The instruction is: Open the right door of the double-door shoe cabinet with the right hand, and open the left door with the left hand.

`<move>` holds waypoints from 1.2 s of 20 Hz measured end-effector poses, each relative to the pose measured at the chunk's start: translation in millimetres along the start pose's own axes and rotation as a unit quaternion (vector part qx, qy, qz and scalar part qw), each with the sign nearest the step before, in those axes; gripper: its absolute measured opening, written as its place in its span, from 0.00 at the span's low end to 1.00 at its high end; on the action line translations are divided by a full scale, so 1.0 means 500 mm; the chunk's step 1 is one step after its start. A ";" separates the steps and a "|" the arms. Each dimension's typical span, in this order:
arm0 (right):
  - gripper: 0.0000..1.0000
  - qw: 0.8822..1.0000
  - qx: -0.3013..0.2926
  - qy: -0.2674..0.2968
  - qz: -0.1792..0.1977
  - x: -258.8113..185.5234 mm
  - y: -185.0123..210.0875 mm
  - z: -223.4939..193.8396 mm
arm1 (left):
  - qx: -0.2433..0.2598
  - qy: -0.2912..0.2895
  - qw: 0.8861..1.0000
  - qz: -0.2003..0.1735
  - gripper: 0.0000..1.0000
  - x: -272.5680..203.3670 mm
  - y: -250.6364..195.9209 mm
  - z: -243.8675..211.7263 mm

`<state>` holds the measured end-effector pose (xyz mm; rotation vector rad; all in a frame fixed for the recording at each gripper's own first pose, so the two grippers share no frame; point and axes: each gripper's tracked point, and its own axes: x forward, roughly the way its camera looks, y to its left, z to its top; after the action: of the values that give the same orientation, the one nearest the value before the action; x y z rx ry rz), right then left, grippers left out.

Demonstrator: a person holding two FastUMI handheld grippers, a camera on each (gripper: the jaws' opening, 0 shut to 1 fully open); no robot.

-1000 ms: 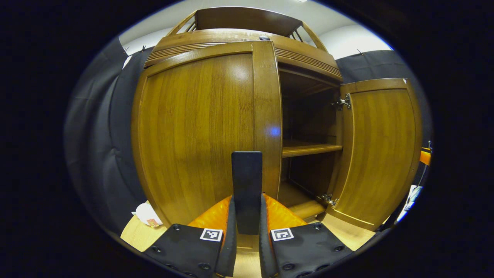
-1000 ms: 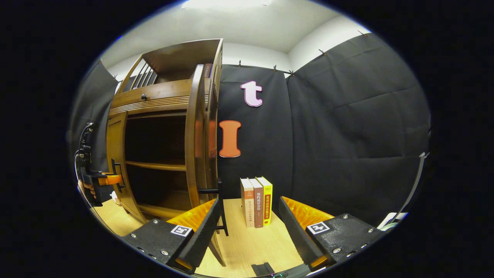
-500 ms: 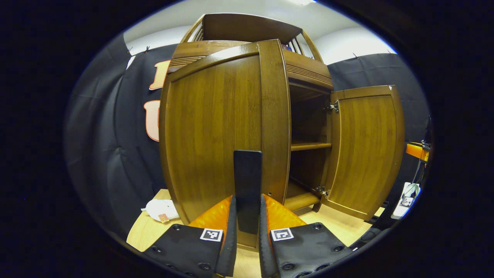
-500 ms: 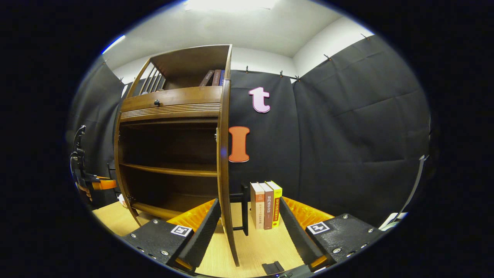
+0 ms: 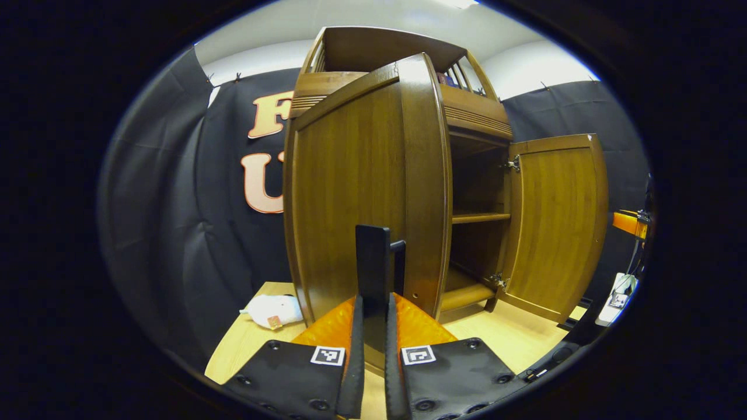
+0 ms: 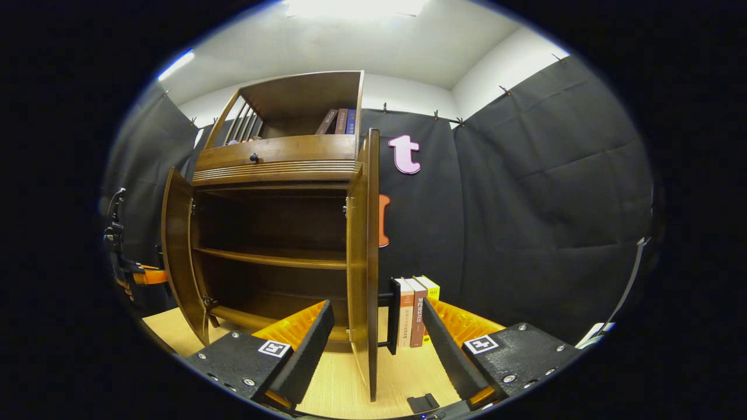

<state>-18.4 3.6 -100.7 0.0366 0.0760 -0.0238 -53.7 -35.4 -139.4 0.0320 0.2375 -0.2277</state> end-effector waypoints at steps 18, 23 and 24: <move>0.97 0.998 0.004 0.011 0.058 0.031 0.143 -0.015 | -0.021 -0.006 1.000 0.010 0.13 -0.083 0.174 -0.015; 0.98 0.997 -0.002 0.016 0.072 0.051 0.187 -0.023 | -0.039 -0.007 0.999 0.026 0.13 -0.088 0.244 -0.023; 0.97 0.997 -0.002 0.017 0.074 0.056 0.198 -0.024 | -0.040 -0.007 0.999 0.033 0.13 -0.087 0.262 -0.027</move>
<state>10.9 102.4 -111.4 0.0378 0.1071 0.1254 -68.3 102.8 -141.5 -0.0415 0.2310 -0.1527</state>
